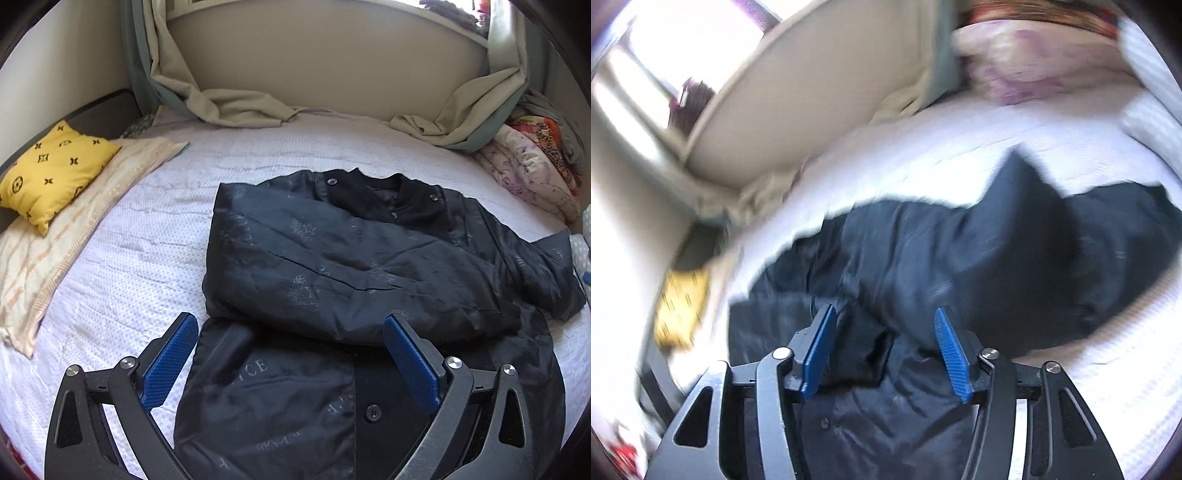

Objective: Fold large clothes

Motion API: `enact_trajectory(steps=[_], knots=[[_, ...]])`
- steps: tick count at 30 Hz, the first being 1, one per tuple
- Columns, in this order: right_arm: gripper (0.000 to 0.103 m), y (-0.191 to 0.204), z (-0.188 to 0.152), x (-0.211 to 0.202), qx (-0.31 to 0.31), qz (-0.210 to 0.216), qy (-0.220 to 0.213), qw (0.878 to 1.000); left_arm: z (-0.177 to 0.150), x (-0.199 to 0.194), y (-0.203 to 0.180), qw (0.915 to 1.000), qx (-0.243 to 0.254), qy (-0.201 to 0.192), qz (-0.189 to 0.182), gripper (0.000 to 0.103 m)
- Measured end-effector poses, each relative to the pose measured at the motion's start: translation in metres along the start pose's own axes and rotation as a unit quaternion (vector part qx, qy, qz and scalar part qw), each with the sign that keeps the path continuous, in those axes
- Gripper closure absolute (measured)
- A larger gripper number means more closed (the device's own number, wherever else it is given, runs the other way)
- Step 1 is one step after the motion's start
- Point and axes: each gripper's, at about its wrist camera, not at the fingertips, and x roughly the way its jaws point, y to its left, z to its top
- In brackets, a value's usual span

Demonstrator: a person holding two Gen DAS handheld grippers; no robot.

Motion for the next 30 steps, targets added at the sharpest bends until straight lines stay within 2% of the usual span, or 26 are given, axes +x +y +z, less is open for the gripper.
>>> enact_trajectory(steps=[3, 7, 10, 12, 18, 23, 25, 30], knots=[[0.049, -0.051, 0.014, -0.034, 0.083, 0.000, -0.039, 0.996, -0.001, -0.007, 0.001, 1.0000, -0.001, -0.007, -0.004, 0.001], [0.049, -0.127, 0.017, -0.064, 0.192, -0.044, -0.080, 0.977, -0.001, -0.011, 0.001, 0.9999, -0.004, -0.012, -0.011, 0.001], [0.049, -0.171, 0.011, -0.068, 0.251, -0.076, -0.085, 0.961, 0.000, -0.008, -0.004, 0.9998, -0.006, -0.007, -0.019, 0.001], [0.049, -0.190, 0.008, -0.065, 0.280, -0.079, -0.078, 0.954, 0.000, -0.006, -0.007, 0.9998, -0.005, -0.005, -0.021, 0.001], [0.049, -0.204, 0.008, -0.042, 0.295, -0.081, -0.072, 0.949, -0.003, -0.003, -0.015, 0.9998, 0.010, -0.004, -0.017, 0.001], [0.049, -0.217, 0.012, -0.014, 0.318, -0.092, -0.071, 0.941, -0.002, -0.002, -0.008, 0.9999, -0.003, -0.002, -0.017, 0.001], [0.048, -0.225, 0.011, -0.004, 0.337, -0.082, -0.076, 0.935, -0.001, -0.001, -0.005, 0.9998, -0.010, -0.001, -0.018, 0.001], [0.048, -0.231, 0.011, 0.006, 0.351, -0.059, -0.102, 0.929, 0.001, 0.002, 0.002, 0.9994, -0.024, 0.002, -0.024, 0.001]])
